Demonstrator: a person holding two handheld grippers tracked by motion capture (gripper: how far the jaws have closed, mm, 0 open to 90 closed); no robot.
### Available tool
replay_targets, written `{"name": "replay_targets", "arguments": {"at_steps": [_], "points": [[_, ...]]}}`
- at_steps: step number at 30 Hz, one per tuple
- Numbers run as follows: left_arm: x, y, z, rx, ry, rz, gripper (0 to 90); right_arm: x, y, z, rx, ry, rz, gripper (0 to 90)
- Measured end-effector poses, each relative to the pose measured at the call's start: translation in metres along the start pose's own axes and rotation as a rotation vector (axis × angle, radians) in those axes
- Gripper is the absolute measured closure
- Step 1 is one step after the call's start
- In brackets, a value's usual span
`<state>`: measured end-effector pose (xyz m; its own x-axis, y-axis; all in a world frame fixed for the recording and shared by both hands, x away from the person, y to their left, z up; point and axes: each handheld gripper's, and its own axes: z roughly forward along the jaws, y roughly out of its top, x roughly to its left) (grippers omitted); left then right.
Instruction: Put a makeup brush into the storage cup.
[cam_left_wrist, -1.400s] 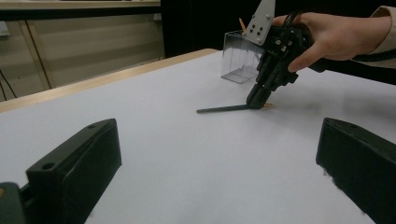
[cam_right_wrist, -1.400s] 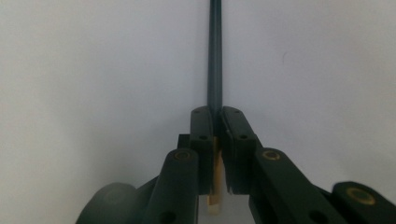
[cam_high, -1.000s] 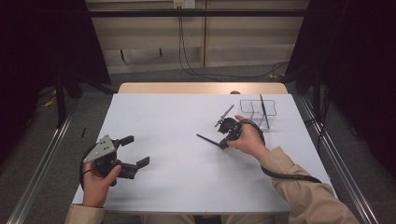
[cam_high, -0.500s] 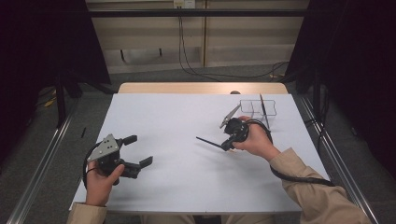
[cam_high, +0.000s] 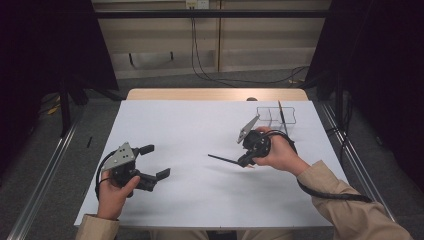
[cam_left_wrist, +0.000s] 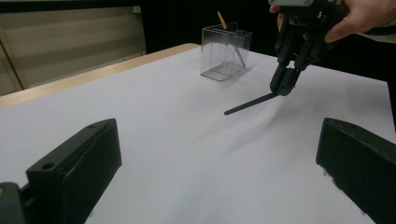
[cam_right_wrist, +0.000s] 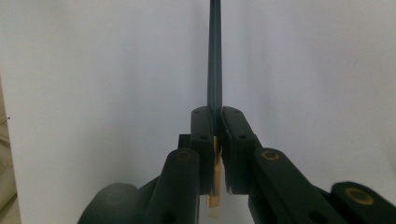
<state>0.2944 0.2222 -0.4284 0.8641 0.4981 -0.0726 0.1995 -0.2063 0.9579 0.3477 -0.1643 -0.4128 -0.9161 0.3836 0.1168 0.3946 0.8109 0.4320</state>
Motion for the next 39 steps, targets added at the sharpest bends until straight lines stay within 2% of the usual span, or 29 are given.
{"name": "replay_targets", "arguments": {"at_steps": [2,9,11,18,21,25,30,34,39], "points": [[-0.001,0.002,0.002,0.004,-0.008,0.007,0.0,0.003,0.0,-0.001,0.008,0.002,-0.015,84.5],[-0.008,0.007,0.015,0.023,-0.077,0.008,0.0,0.014,0.001,0.0,0.027,0.024,-0.065,84.5],[-0.011,0.009,0.019,0.015,-0.105,-0.024,0.0,0.016,0.002,-0.001,0.024,0.032,-0.072,84.5],[-0.018,0.016,0.034,0.053,-0.164,-0.03,0.0,0.021,0.002,-0.004,0.029,0.043,-0.094,84.4],[-0.022,0.019,0.042,0.073,-0.184,-0.05,0.0,0.021,0.002,-0.004,0.031,0.042,-0.104,84.5],[-0.025,0.024,0.051,0.095,-0.196,-0.045,0.0,0.022,0.002,-0.006,0.03,0.043,-0.11,84.4],[-0.031,0.03,0.065,0.168,-0.222,-0.01,0.0,0.024,0.004,-0.007,0.031,0.042,-0.116,84.4],[-0.032,0.032,0.075,0.193,-0.225,-0.031,0.0,0.025,0.005,-0.008,0.033,0.046,-0.123,84.5],[-0.033,0.033,0.083,0.242,-0.235,-0.008,0.0,0.027,0.008,-0.008,0.03,0.043,-0.135,84.5]]}}
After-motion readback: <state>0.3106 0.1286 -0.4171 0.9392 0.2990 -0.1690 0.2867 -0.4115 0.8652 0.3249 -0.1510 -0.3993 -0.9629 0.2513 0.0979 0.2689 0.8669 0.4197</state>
